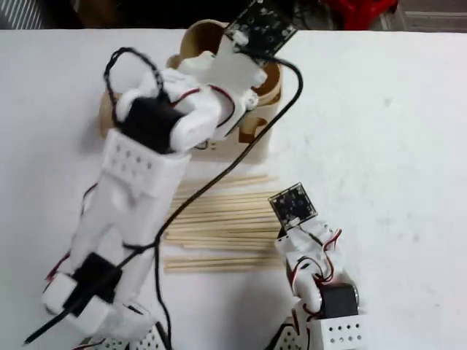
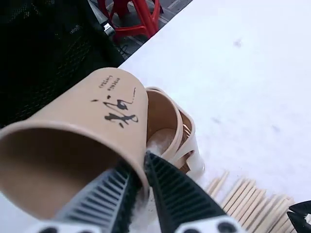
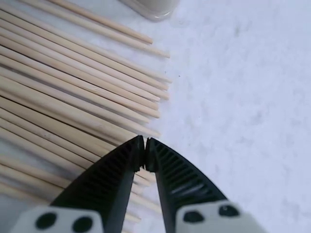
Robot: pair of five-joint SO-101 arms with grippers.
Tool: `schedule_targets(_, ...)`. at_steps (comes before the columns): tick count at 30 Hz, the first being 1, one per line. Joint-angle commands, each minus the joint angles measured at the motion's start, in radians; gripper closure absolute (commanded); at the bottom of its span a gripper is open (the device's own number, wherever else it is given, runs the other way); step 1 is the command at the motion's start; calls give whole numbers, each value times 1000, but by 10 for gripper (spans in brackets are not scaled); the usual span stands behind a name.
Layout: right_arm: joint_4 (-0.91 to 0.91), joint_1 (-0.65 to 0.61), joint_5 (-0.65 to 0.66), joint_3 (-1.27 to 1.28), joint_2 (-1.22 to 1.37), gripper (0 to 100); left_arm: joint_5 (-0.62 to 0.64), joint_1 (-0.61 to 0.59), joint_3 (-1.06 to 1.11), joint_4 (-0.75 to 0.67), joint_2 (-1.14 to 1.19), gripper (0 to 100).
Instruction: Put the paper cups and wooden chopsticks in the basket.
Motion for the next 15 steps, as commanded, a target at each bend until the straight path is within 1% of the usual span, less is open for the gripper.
schedule_targets(1,-22,-4,11,-11,-4,981,12,13,-160,44,97,976)
schedule_targets(3,-22,-4,11,-11,-4,981,12,18,-216,95,145,964)
schedule_targets(9,-22,-4,11,-11,-4,981,11,12,-399,247,234,858)
schedule_targets(12,-22,-4,11,-11,-4,981,11,12,-471,270,246,846)
schedule_targets(15,-22,-4,11,-11,-4,981,11,10,-497,256,252,845)
